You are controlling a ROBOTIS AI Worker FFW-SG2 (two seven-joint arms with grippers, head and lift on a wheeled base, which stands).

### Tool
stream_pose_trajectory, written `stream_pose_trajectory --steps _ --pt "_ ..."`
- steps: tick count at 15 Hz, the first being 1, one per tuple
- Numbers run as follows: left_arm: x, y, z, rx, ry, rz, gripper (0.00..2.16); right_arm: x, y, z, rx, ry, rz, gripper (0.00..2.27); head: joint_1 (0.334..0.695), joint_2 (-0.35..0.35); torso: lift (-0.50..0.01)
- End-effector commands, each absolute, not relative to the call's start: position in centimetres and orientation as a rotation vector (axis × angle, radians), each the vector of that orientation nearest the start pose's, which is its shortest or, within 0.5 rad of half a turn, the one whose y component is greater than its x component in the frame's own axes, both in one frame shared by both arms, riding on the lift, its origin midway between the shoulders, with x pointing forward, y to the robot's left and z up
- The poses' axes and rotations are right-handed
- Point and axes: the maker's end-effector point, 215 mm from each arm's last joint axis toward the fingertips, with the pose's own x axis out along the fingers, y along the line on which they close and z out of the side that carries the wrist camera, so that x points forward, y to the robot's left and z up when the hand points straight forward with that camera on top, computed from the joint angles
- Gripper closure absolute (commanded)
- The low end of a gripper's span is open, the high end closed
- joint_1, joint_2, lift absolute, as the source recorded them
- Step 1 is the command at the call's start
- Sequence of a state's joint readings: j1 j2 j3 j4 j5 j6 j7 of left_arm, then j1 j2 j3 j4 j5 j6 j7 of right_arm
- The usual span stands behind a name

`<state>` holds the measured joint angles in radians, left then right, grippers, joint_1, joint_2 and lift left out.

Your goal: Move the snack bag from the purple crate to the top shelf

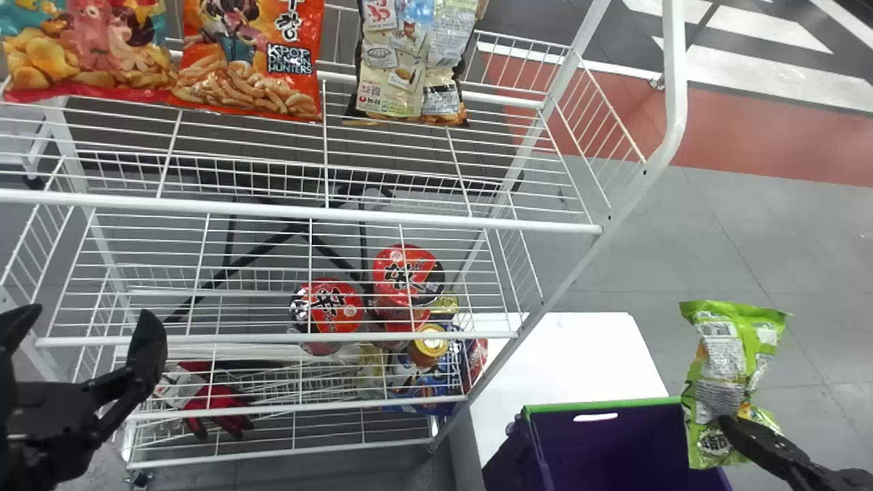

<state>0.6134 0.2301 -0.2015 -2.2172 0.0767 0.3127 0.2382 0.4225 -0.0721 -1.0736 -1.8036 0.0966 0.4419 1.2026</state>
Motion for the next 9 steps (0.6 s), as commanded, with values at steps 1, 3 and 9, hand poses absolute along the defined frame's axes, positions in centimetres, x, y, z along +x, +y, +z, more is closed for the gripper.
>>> stream_pose_trajectory --steps 1,3,9 --pt "39.31 18.15 -39.64 0.076 0.308 -0.060 0.16 23.05 -56.55 -44.32 0.112 0.593 0.072 1.98 0.695 -0.350 -0.154" --pt "39.37 18.13 -39.58 0.074 0.307 -0.060 0.16 23.15 -56.70 -44.25 0.114 0.595 0.070 1.98 0.695 -0.350 -0.146" --pt "39.42 18.06 -39.66 0.070 0.311 -0.062 0.16 23.69 -56.76 -43.87 0.131 0.584 0.072 1.98 0.695 -0.350 -0.122"
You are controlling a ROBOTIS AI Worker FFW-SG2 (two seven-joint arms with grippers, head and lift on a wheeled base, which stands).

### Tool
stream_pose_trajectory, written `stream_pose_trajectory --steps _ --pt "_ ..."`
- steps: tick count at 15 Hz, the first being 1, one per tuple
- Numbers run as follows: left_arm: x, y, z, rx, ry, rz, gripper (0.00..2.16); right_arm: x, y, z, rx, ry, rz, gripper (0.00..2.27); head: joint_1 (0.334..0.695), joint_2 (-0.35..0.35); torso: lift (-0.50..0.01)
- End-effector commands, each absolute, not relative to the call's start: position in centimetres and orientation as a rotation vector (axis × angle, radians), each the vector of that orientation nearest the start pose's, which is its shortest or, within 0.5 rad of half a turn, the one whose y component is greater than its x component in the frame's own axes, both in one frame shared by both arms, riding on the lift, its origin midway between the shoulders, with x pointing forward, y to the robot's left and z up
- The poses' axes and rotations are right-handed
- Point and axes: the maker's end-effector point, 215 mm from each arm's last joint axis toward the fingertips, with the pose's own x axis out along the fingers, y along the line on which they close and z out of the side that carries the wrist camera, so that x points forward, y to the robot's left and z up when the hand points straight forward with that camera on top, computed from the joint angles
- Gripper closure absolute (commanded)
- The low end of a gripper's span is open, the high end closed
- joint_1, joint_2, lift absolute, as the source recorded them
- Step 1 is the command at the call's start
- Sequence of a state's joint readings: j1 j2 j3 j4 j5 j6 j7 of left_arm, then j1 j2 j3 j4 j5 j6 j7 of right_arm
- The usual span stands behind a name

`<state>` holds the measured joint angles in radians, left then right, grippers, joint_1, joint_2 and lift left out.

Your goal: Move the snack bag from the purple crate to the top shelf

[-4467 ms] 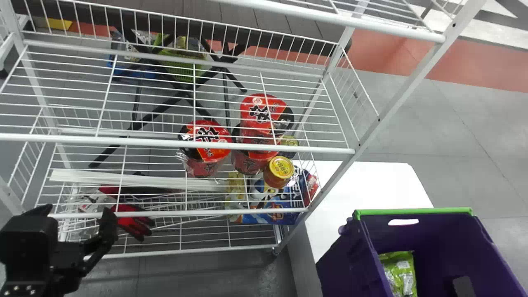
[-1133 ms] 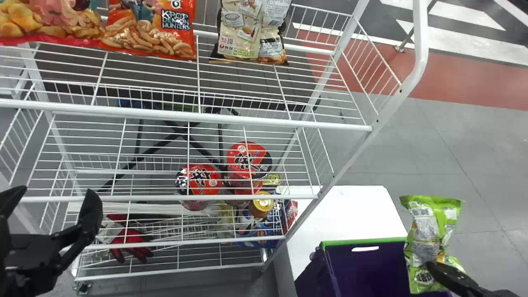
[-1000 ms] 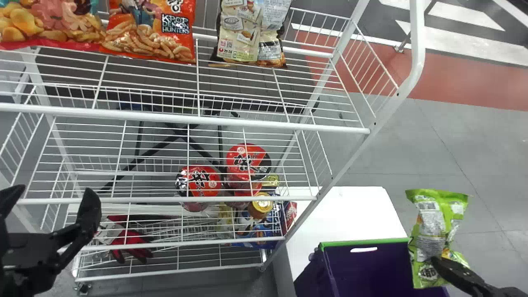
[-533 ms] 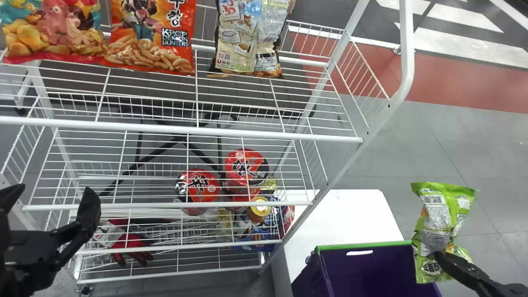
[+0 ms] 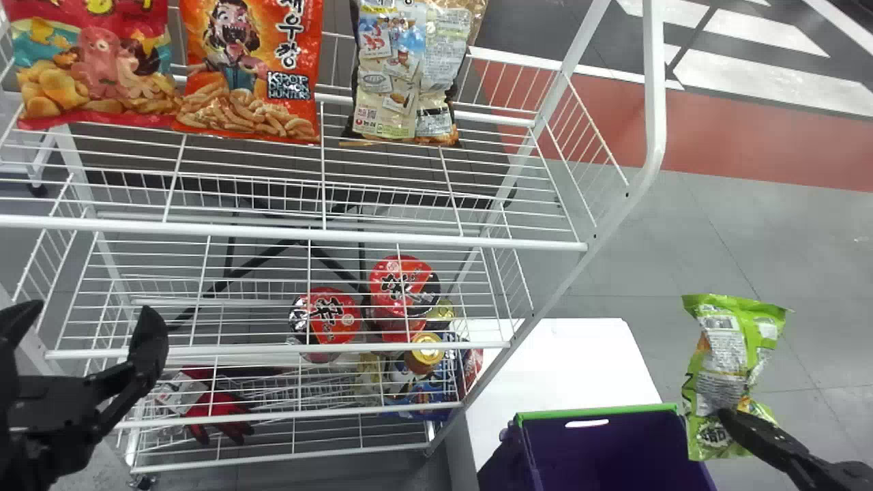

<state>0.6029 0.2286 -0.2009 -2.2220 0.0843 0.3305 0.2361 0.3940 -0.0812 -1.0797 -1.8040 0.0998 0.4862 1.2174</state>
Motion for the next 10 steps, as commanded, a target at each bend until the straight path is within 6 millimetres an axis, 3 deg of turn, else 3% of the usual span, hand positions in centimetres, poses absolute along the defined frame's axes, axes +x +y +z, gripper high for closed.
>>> stream_pose_trajectory --steps 1,10 --pt "39.34 18.05 -39.81 0.069 0.314 -0.062 0.16 23.73 -56.70 -43.89 0.131 0.584 0.073 1.98 0.695 -0.350 -0.119" --pt "38.69 18.32 -40.22 0.071 0.326 -0.058 0.16 24.46 -56.27 -43.46 0.147 0.566 0.086 1.98 0.695 -0.350 -0.083"
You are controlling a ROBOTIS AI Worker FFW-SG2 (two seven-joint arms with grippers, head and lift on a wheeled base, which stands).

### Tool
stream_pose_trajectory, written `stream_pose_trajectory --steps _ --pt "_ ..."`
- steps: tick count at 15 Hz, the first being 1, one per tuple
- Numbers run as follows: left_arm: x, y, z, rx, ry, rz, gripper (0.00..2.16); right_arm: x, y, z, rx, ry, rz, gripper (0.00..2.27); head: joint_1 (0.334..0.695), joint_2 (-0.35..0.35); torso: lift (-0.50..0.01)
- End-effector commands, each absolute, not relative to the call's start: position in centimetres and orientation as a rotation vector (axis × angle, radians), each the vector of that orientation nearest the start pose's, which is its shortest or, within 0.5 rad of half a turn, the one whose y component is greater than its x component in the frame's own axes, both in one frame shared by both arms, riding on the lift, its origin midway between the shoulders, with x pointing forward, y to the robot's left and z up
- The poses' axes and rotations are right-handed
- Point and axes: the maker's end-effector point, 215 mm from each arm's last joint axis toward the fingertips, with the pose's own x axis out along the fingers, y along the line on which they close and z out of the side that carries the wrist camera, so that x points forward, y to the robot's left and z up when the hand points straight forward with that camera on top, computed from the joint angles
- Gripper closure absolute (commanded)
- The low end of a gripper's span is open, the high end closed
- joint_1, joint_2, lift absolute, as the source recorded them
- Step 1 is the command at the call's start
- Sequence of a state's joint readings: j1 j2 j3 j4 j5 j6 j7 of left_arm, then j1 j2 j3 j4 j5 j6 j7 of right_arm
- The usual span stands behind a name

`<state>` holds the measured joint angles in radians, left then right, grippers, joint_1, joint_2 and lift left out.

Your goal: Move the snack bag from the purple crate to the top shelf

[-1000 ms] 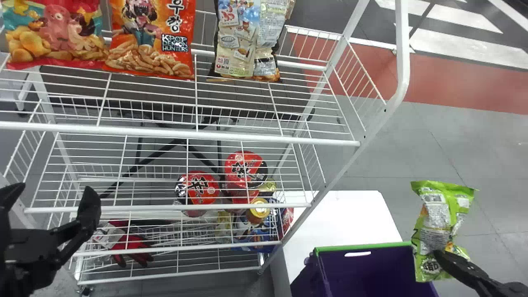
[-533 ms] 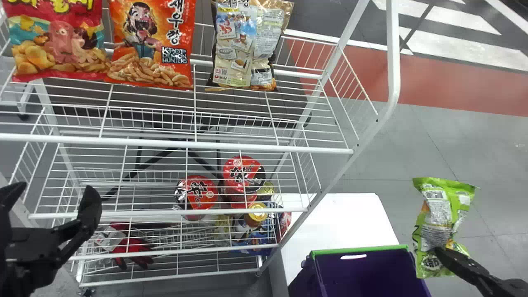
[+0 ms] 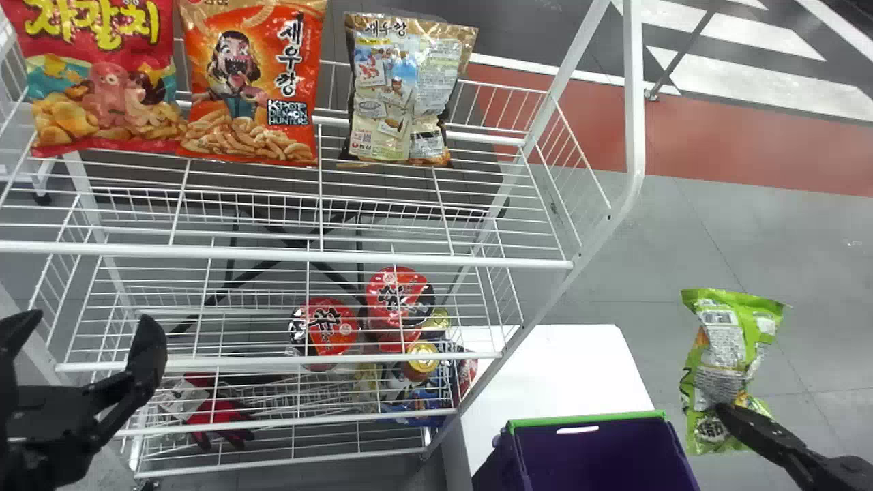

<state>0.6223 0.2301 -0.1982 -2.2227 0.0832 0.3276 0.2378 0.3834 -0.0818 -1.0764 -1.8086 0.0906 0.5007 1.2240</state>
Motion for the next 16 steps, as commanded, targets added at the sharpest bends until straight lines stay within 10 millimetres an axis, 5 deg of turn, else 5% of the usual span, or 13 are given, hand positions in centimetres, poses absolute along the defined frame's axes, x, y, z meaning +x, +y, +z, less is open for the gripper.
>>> stream_pose_trajectory --steps 1,16 --pt "38.7 18.3 -40.3 0.072 0.327 -0.058 0.16 24.7 -56.2 -43.4 0.145 0.562 0.090 1.98 0.695 -0.350 -0.079" --pt "39.5 18.4 -39.9 0.077 0.326 -0.058 0.16 25.7 -56.1 -42.5 0.158 0.556 0.095 1.98 0.695 -0.350 -0.019"
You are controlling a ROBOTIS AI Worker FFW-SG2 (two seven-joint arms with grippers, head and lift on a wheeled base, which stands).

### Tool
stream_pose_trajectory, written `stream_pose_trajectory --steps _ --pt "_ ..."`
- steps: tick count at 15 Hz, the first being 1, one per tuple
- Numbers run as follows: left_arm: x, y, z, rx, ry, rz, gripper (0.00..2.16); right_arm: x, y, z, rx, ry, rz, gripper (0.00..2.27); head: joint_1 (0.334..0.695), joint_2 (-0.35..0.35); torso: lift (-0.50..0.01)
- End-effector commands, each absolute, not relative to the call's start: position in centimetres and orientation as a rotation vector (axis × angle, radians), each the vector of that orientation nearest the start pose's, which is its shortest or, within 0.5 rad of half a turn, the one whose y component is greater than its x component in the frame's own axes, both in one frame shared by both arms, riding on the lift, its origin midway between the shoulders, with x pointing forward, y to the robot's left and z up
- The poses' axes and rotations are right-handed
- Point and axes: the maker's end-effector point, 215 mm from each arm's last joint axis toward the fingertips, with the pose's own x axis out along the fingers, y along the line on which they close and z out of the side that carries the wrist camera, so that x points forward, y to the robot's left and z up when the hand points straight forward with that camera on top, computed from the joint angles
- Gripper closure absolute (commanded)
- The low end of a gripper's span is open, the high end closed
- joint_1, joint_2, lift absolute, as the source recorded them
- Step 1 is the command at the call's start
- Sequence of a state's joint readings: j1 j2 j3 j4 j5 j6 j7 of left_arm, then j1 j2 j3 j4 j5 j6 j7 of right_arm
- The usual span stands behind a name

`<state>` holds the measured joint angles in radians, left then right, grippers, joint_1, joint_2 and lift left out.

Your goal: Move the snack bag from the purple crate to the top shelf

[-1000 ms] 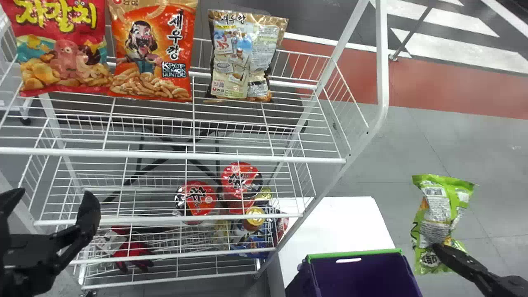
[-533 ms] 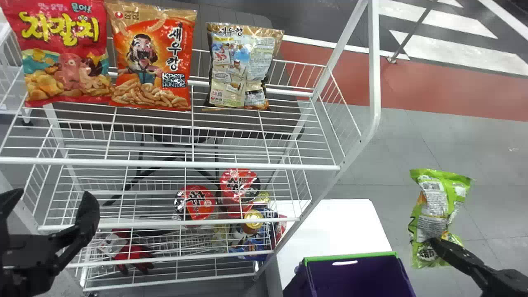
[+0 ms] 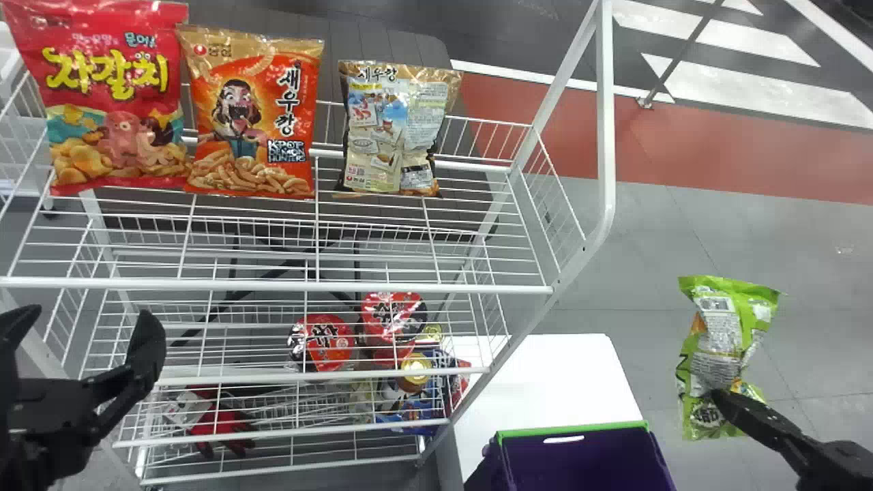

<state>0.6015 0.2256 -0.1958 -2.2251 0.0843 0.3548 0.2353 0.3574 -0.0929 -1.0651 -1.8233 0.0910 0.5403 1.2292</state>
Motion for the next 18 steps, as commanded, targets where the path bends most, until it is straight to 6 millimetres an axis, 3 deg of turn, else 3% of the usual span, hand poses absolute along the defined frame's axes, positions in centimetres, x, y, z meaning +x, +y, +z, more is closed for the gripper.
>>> stream_pose_trajectory --steps 1,12,15,18 --pt "39.6 18.4 -39.8 0.077 0.324 -0.058 0.16 25.5 -56.3 -42.5 0.165 0.559 0.088 1.98 0.695 -0.350 -0.015" --pt "39.6 18.9 -39.2 0.068 0.319 -0.049 0.16 25.8 -56.1 -41.7 0.223 0.567 0.073 1.98 0.695 -0.350 0.000" --pt "39.5 18.9 -39.1 0.066 0.317 -0.048 0.16 25.6 -55.2 -39.0 0.175 0.523 0.090 1.98 0.695 -0.350 0.000" --pt "39.5 18.8 -39.1 0.058 0.311 -0.049 0.16 25.9 -53.1 -33.9 0.183 0.419 0.153 1.98 0.695 -0.350 0.000"
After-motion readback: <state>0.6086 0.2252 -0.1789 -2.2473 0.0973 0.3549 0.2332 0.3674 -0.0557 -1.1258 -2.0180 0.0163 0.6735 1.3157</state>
